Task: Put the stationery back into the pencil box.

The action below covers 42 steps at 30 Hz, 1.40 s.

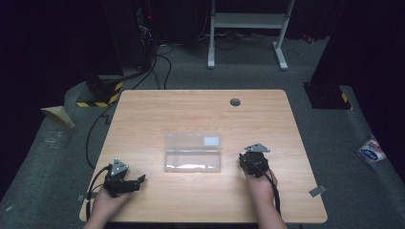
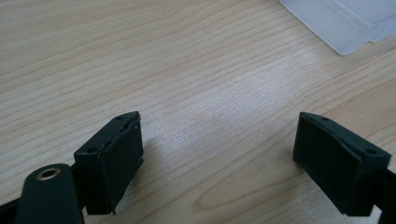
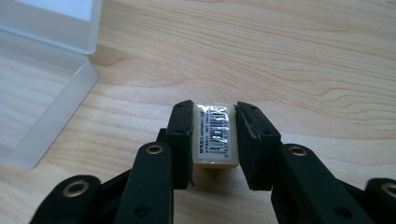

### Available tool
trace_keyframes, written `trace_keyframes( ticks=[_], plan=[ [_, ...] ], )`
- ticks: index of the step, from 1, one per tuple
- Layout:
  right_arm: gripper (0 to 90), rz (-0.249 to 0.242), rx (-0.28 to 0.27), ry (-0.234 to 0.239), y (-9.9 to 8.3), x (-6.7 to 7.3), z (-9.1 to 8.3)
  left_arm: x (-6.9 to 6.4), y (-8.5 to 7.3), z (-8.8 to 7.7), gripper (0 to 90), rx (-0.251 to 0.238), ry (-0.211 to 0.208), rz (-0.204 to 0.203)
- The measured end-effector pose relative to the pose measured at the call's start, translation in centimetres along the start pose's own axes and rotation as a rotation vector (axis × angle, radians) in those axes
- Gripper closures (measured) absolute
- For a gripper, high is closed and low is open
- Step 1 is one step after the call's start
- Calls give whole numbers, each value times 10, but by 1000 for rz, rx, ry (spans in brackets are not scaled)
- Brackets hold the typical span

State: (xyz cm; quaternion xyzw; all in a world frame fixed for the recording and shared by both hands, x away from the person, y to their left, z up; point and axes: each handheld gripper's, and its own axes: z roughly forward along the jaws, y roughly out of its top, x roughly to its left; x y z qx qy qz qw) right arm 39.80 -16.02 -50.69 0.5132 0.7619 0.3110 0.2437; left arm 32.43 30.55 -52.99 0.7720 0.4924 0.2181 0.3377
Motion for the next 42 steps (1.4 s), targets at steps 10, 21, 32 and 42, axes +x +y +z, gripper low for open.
trace_keyframes(
  ticks=[10,21,32,42],
  plan=[
    [677,-32,-44,56,3,19,-16,0,0,0,164,-1,1,0],
    [677,-110,-65,101,20,54,-17,0,0,-1,186,-7,-6,10],
    [677,-161,-76,157,35,89,-6,0,-1,-1,190,-8,-8,8],
    [677,-186,-102,215,49,118,1,0,-1,-1,190,-8,-8,8]
  ],
)
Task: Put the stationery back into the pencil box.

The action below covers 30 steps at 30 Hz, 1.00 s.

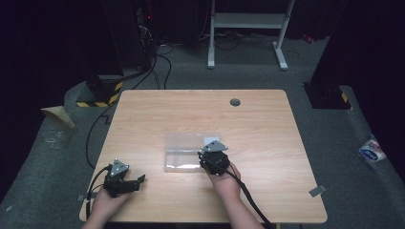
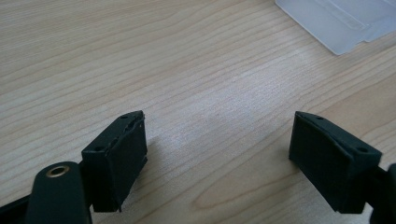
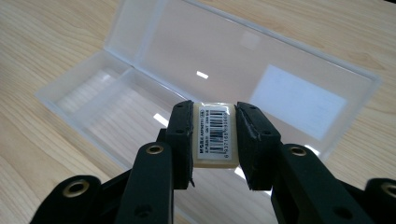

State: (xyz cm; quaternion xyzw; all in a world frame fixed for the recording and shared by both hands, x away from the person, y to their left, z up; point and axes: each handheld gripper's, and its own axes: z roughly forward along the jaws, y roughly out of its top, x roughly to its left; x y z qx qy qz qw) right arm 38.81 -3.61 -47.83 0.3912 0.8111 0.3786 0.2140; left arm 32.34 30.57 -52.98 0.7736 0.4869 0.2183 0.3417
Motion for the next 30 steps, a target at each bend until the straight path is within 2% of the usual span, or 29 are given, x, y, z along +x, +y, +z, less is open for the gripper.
trace_keyframes(
  ticks=[6,8,12,13,25,30],
  plan=[
    [677,0,-8,30,8,11,9,0,0,0,190,0,0,0],
    [677,-24,-11,44,14,20,14,0,0,0,190,0,0,0],
    [677,-38,-20,56,19,28,18,0,0,0,191,0,0,0],
    [677,-42,-25,66,22,34,20,0,0,0,191,0,0,0],
    [677,-75,-22,104,34,62,38,0,0,0,191,0,0,0],
    [676,-72,-23,123,38,71,45,0,0,0,191,0,0,1]
  ],
)
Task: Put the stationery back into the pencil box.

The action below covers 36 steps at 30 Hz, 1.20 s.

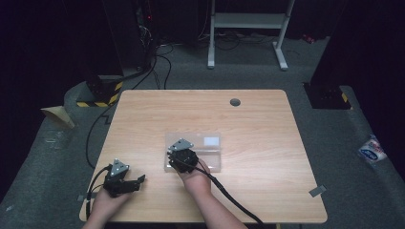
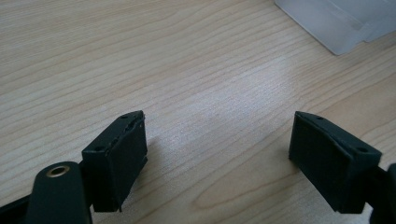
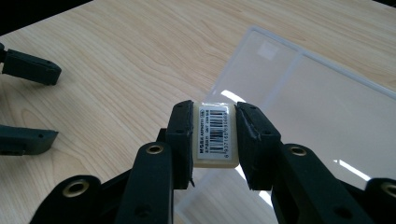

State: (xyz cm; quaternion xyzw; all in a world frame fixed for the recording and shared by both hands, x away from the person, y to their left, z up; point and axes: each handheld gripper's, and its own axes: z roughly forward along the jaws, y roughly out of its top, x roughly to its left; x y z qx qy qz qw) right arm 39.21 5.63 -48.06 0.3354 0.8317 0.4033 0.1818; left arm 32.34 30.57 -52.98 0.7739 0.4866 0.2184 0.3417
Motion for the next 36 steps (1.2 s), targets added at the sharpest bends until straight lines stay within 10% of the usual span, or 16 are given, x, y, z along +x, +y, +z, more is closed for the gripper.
trace_keyframes(
  ticks=[36],
  plan=[
    [672,5,64,25,-10,8,30,0,0,0,191,0,-2,0]
  ],
)
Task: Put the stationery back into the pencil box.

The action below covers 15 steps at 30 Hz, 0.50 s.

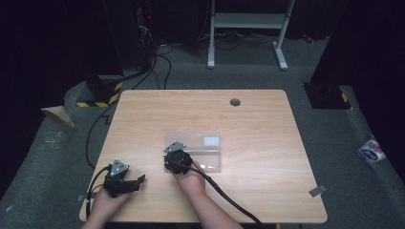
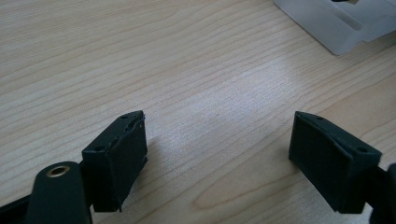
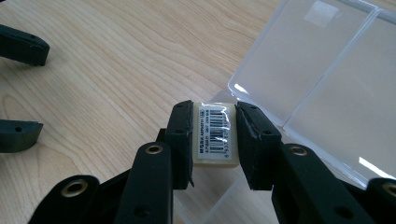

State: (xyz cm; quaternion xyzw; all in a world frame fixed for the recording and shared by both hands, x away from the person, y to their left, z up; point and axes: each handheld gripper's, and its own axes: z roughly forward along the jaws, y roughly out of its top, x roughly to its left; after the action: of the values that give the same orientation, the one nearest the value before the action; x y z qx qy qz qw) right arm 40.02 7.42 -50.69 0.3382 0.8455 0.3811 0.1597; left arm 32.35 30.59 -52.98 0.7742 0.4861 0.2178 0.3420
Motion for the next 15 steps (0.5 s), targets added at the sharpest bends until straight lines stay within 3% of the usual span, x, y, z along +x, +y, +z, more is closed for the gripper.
trace_keyframes(
  ticks=[15],
  plan=[
    [660,5,16,-7,-2,-2,4,0,0,0,192,-1,-2,-2]
  ],
)
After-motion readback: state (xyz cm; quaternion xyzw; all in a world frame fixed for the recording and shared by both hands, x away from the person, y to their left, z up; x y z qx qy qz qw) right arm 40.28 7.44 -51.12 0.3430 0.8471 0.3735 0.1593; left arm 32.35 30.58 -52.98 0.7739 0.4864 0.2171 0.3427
